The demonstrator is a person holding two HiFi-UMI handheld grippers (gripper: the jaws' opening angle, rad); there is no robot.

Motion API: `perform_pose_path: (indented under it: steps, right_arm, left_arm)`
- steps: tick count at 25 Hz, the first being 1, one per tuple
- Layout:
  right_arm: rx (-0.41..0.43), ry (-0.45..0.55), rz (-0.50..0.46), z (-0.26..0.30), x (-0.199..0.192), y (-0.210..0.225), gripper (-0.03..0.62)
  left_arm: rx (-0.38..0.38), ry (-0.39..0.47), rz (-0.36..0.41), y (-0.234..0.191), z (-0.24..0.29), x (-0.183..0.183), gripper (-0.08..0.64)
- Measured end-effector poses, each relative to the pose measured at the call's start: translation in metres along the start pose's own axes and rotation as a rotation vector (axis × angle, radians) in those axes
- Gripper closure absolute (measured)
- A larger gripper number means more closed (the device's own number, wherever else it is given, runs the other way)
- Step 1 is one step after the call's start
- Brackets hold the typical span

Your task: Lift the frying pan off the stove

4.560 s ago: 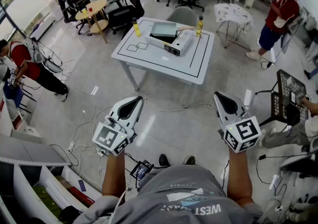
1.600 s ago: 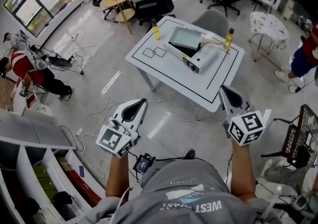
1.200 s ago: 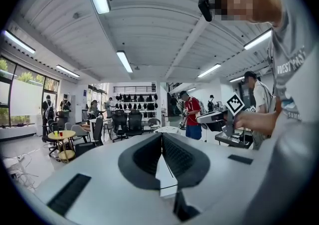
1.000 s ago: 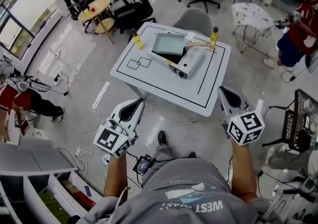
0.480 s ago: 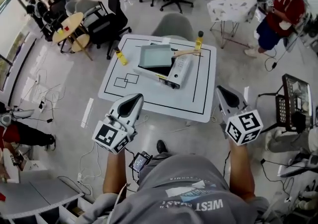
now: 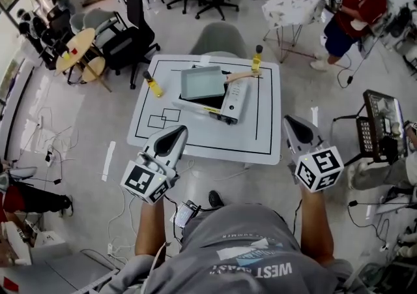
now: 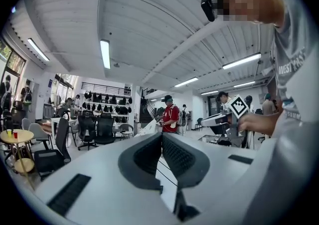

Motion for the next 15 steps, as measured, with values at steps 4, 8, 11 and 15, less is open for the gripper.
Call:
perform_pose_path:
  steps: [4,8,11,15]
  right_arm:
    - [-0.022,-0.003,0.001,0.016,0.004,-0.011,0.581]
    - [-0.046,-0.002,-0.007,0.031,0.008,-0.023,0.581]
    - [-0.06,-0.002,-0.012,0.041,0.01,-0.031,0.581]
    - [-0.052,-0.019,-0.029,0.056,0.014,-0.042,0.581]
  left_arm:
    - [-0.009,0.007,-0.003,-0.024,-0.007,-0.004,0.561]
    - [-0.009,0.016,-0.008,-0.047,-0.019,-0.009,0.561]
    - [-0.007,0.022,-0.019,-0.062,-0.029,-0.015,0.561]
    - [0.009,0.038,-0.023,-0.077,-0.039,-0.024,0.561]
Point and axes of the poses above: the fingertips, and each gripper's own axes: z forward along the fingers, y to its right, x out of its top, the point moved 10 cm from there along -z, backward along the fingers, and after that the axes turned 6 degrees about z, right-handed, at the moved point
